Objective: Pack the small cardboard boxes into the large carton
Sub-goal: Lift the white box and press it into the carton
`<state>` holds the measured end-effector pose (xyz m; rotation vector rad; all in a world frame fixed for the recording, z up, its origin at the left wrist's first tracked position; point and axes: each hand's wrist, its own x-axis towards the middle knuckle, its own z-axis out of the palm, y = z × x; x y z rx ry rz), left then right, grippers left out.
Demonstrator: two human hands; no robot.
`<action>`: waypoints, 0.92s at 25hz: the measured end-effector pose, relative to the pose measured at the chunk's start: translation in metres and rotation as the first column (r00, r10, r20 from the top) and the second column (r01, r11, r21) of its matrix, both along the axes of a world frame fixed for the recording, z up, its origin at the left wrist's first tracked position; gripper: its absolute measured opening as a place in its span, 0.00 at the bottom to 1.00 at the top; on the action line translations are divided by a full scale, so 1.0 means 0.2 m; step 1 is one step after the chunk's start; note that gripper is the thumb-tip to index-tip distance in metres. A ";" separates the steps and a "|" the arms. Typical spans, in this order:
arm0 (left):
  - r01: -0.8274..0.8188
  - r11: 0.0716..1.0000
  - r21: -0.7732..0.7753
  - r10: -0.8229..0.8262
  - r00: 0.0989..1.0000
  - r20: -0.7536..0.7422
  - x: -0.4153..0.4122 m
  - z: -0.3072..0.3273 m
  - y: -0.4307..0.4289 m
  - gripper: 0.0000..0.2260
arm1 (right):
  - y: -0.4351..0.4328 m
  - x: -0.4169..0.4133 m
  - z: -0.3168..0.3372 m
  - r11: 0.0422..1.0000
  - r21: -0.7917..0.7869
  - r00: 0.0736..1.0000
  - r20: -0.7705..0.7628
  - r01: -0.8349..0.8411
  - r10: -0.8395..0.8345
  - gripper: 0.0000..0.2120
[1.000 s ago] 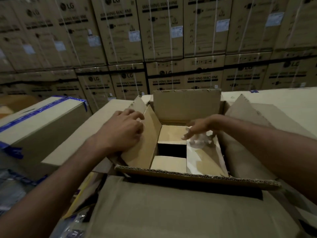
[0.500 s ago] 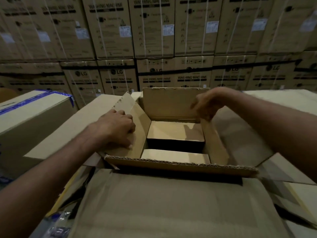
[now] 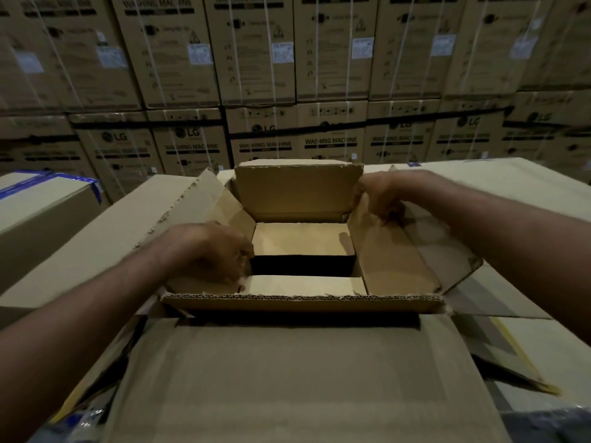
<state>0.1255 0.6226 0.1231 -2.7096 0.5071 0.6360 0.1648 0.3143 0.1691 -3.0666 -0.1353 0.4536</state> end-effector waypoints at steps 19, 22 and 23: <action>-0.346 0.742 -0.574 0.196 0.931 -0.307 -0.06 -0.03 -0.11 0.37 | 0.06 0.14 -0.23 0.975 -0.148 0.983 -0.094 -0.168 0.156 0.76; -0.476 0.605 -0.638 0.278 0.877 -0.391 -0.06 0.08 -0.06 0.45 | 0.07 0.12 -0.22 0.981 -0.082 0.980 -0.109 -0.178 0.169 0.69; -0.509 0.579 -0.637 0.274 0.857 -0.436 -0.06 0.11 -0.05 0.47 | 0.07 0.12 -0.22 0.980 -0.072 0.977 -0.121 -0.183 0.174 0.67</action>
